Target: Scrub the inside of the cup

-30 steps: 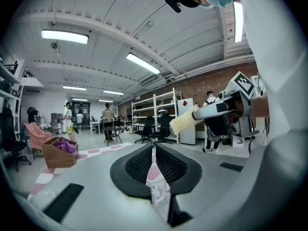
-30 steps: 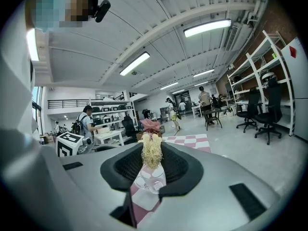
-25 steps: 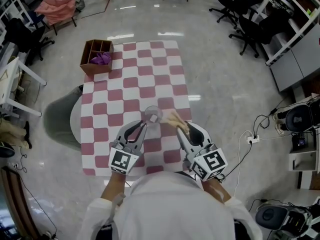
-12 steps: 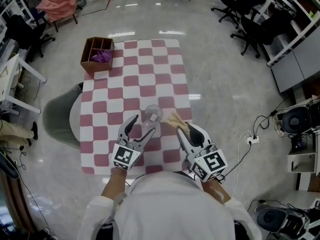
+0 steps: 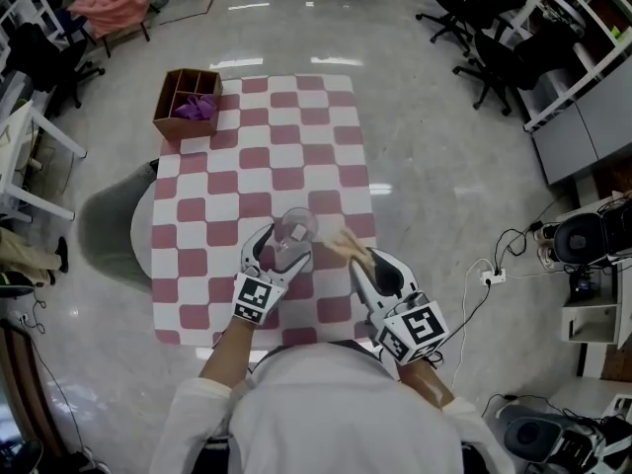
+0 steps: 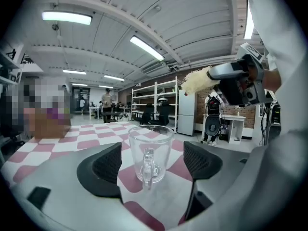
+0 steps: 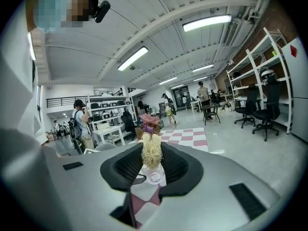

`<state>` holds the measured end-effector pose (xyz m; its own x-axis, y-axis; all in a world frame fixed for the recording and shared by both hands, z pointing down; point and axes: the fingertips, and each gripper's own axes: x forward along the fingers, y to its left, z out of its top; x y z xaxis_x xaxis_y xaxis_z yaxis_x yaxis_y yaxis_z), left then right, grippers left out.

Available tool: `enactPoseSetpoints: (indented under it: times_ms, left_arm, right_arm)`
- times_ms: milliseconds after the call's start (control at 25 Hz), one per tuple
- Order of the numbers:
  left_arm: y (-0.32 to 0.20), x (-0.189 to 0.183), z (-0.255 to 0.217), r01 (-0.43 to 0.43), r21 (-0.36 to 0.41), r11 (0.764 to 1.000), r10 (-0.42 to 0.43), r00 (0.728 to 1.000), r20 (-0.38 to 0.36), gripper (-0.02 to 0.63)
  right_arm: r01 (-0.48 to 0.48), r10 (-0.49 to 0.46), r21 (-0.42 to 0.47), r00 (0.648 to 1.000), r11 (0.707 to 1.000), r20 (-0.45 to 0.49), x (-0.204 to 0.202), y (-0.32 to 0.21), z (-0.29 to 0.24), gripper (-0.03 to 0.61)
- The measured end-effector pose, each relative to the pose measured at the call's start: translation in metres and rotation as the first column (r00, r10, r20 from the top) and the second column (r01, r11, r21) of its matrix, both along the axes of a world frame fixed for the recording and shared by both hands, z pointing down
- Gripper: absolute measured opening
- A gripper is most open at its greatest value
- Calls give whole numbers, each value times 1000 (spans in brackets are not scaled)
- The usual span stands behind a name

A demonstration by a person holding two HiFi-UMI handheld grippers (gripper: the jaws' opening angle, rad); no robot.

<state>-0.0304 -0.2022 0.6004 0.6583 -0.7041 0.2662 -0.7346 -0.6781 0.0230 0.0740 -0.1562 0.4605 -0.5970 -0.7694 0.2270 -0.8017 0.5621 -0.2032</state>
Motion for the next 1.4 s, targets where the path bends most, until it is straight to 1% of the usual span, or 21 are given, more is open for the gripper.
enactPoseSetpoints:
  times_ms: [240,360,720,960,1040,1240,1400]
  left_arm:
    - [-12,2,24,14,-29,999,-13,999,32,380]
    - [-18,3,23,19,-17,1000,-19,999,34,379]
    - [-29,20,24,-15,-13,1000,16,999,49,379]
    - [-37,27,24,-9,-20,1000,10,999,48,379]
    - [-39,28,27,-14,-35,999,16,999,52,379]
    - [-42,34,37,-45,-111,993,52,997,61,379]
    - [-42,35,38,-59,-127,990,66,997,48,379]
  right_arm:
    - [-12,12,-23,1000,1000,-13,7,0,10,115]
    - [-13,13,-29,1000,999,-14,9,0,12,115]
    - [-22,22,-35,1000,999,-14,16,-3,14,115]
    - [-37,36,-37,999,999,-13,23,-4,15,115]
    - [-40,40,-37,999,999,-13,26,-4,16,115]
    - [-46,45,-38,999,998,-13,31,-4,17,115]
    - [-54,53,-45,998,998,-18,36,-5,18,115]
